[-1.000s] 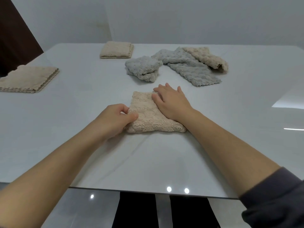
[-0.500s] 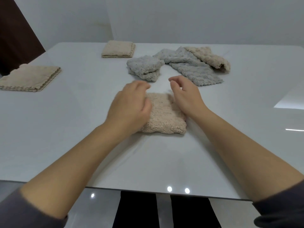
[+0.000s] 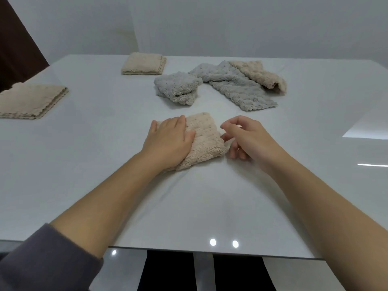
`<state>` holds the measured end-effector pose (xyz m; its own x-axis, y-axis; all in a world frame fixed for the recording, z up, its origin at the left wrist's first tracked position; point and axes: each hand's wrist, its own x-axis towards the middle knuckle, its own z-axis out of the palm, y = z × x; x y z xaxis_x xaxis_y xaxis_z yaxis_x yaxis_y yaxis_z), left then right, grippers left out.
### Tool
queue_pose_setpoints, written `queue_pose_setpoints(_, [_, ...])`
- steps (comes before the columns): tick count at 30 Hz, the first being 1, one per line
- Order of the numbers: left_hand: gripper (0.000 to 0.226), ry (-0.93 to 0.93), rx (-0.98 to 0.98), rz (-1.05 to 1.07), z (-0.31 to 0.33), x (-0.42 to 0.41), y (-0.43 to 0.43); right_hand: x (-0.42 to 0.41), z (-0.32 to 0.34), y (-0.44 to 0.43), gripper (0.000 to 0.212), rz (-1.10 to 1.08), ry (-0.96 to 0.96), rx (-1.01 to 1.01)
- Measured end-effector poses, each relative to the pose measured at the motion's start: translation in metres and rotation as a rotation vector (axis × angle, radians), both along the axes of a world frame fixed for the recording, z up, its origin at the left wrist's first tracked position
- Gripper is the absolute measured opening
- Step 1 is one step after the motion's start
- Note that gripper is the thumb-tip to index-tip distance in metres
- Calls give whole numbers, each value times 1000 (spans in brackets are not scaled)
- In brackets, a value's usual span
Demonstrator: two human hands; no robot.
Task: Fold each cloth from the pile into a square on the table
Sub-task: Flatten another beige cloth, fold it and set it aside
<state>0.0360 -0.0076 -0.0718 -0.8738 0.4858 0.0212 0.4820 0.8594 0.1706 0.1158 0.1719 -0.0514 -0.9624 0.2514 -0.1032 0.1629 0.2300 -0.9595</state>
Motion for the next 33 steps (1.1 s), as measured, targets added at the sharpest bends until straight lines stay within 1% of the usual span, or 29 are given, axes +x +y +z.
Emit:
queue_pose_setpoints(3, [52,79,43,112,13,-5,-5,2,4,-4,15,114,-2,-12])
queue_pose_setpoints(5, [55,51,16,173,28,-14,-4,2,4,-7,22,192,-29,29])
queue_pose_setpoints(7, [56,-105,-13,167,40,-27,-1,2,3,-9,27,244,-53,48])
queue_pose_setpoints(9, [57,-300,-10,131,48,-39,2,2,3,-9,31,257,-71,51])
queue_pose_setpoints(10, [56,-366,-3,111,50,-43,4,3,4,-8,33,256,-78,53])
queue_pose_setpoints(12, [43,-448,55,63,52,-46,5,2,4,-6,35,258,-89,61])
queue_pose_setpoints(14, [31,-468,173,-2,52,-45,5,2,5,-5,36,273,-95,66])
queue_pose_setpoints(16, [29,-430,302,-55,51,-42,2,3,5,-5,35,291,-112,90])
queue_pose_setpoints(19, [33,-258,396,-119,46,-38,-3,3,5,-1,26,364,-134,137])
queue_pose_setpoints(21, [36,-162,387,-149,41,-35,-5,5,6,1,19,455,-111,88])
queue_pose_setpoints(23, [39,-114,355,-165,38,-33,-8,7,7,1,7,547,-50,41])
queue_pose_setpoints(24, [39,-96,337,-163,37,-32,-10,8,8,1,9,582,-28,32])
queue_pose_setpoints(27, [38,3,257,-116,33,-35,-16,9,5,2,29,642,-66,13])
queue_pose_setpoints(29, [35,61,239,-68,29,-37,-20,8,3,4,20,627,-101,16])
queue_pose_setpoints(31, [33,54,242,-50,23,-39,-23,8,3,4,10,614,-129,16])
queue_pose_setpoints(33, [33,-11,230,-65,18,-39,-23,7,2,3,11,618,-150,20])
